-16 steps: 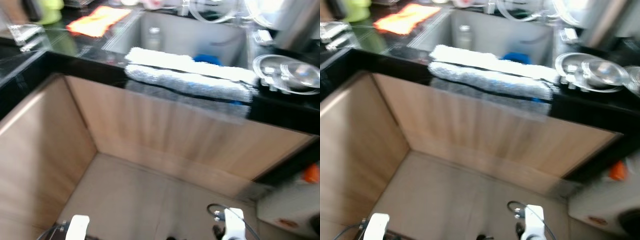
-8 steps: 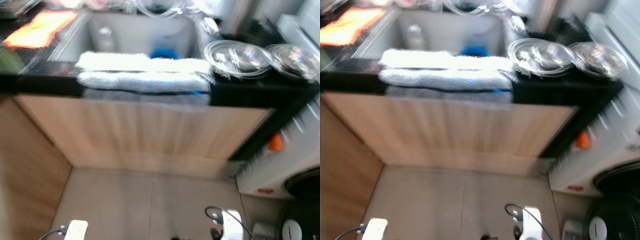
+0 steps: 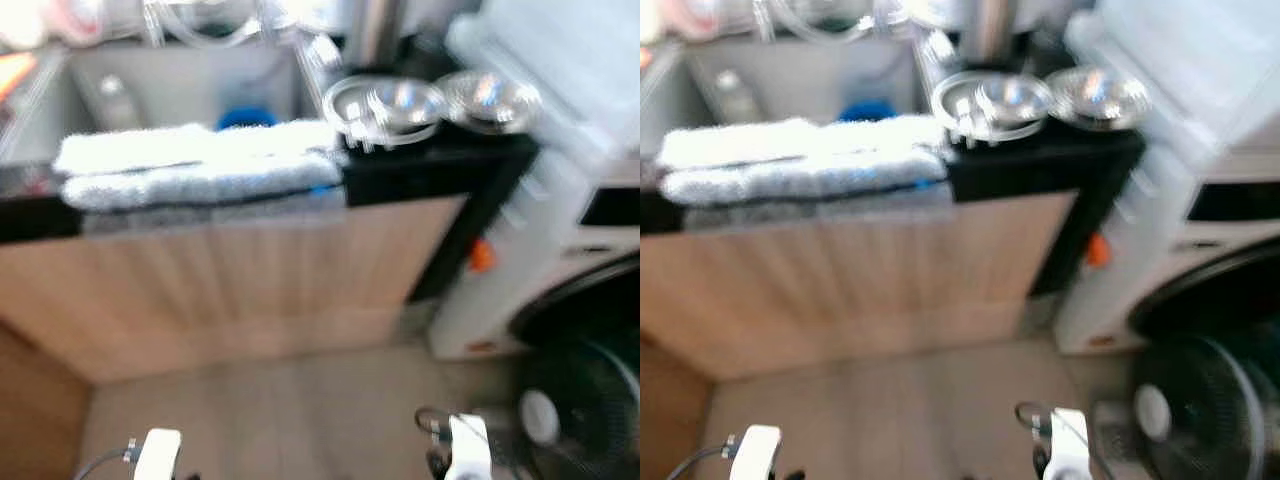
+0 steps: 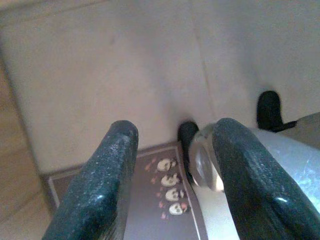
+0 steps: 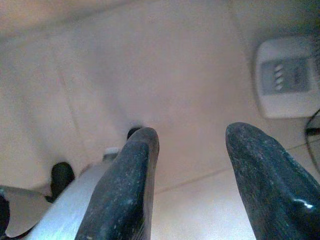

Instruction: Kitchen organization

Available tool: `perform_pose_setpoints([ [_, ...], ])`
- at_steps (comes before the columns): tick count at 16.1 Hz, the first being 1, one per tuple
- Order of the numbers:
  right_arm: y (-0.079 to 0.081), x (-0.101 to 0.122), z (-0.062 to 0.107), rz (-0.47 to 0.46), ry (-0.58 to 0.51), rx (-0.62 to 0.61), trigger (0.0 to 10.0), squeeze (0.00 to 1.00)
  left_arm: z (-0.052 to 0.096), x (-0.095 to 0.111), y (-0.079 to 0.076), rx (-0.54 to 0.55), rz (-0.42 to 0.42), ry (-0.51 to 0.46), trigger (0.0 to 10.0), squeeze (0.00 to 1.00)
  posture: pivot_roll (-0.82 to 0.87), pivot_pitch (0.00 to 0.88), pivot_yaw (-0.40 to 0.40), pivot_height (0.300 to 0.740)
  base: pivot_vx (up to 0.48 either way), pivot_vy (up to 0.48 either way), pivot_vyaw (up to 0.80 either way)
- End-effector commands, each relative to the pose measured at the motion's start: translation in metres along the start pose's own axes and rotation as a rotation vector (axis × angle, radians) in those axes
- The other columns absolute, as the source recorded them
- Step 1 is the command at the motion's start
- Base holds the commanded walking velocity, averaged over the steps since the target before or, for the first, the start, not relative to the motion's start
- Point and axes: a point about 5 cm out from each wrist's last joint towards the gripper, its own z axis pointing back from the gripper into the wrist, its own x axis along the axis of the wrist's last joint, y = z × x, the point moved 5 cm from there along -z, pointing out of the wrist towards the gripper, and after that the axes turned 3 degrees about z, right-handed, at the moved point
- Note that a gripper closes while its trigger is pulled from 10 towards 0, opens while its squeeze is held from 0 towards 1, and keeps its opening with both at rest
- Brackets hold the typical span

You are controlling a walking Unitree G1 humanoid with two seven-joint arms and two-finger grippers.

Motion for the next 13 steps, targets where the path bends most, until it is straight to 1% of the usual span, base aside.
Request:
perform_pose_setpoints([
  [1, 0.0001, -0.0108, 0.0016, 0.001, 0.030, -0.001, 10.0, 0.00, 0.0036, -0.0168, 0.0002, -0.002, 0.000, 0.048, 10.0, 0.00, 0.06, 0.118, -0.015, 0.740, 0.000, 0.000, -0.66],
  [13, -0.0013, -0.0125, 0.0019, -0.009, 0.036, -0.006, 10.0, 0.00, 0.0029, -0.0133, 0.0010, 0.004, 0.017, 0.035, 10.0, 0.00, 0.07, 0.134, -0.013, 0.740, 0.000, 0.000, -0.67],
])
